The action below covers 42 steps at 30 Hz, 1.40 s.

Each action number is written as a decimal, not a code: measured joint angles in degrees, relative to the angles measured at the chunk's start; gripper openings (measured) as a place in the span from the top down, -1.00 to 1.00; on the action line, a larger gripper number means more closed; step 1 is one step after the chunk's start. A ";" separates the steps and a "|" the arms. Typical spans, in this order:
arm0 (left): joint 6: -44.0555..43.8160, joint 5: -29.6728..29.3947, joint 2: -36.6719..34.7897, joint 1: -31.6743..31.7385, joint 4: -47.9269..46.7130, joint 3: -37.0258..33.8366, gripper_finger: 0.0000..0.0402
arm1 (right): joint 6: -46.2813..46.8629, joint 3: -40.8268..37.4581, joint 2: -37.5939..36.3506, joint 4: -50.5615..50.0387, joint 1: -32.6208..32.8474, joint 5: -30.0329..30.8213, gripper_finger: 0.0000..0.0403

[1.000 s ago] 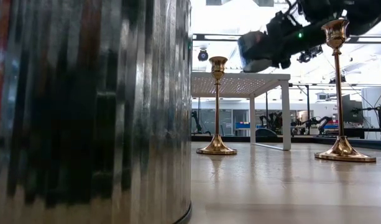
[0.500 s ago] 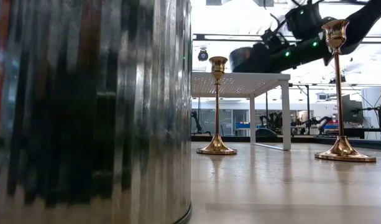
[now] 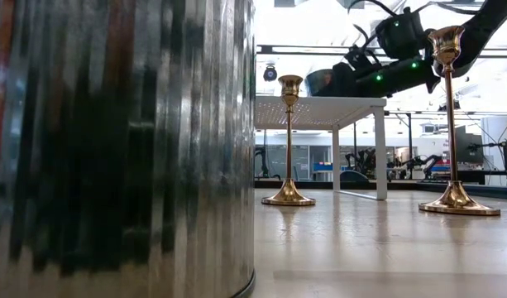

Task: Pick & Place candle stick holders
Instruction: Put the fruits and the vegetables in the bin

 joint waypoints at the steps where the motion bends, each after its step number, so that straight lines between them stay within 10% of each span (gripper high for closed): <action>1: 0.00 0.00 0.00 0.00 -0.01 0.00 -0.97 | -0.01 0.00 0.00 0.00 0.00 -0.38 -0.75; 26: -1.31 0.77 0.00 0.00 -0.08 0.00 -0.97 | 0.14 -0.02 -1.06 0.41 0.17 -2.57 -0.87; 42: -1.24 0.29 0.00 0.00 -2.19 0.00 -0.97 | 2.24 -0.15 -17.79 -17.14 0.20 -3.23 -0.87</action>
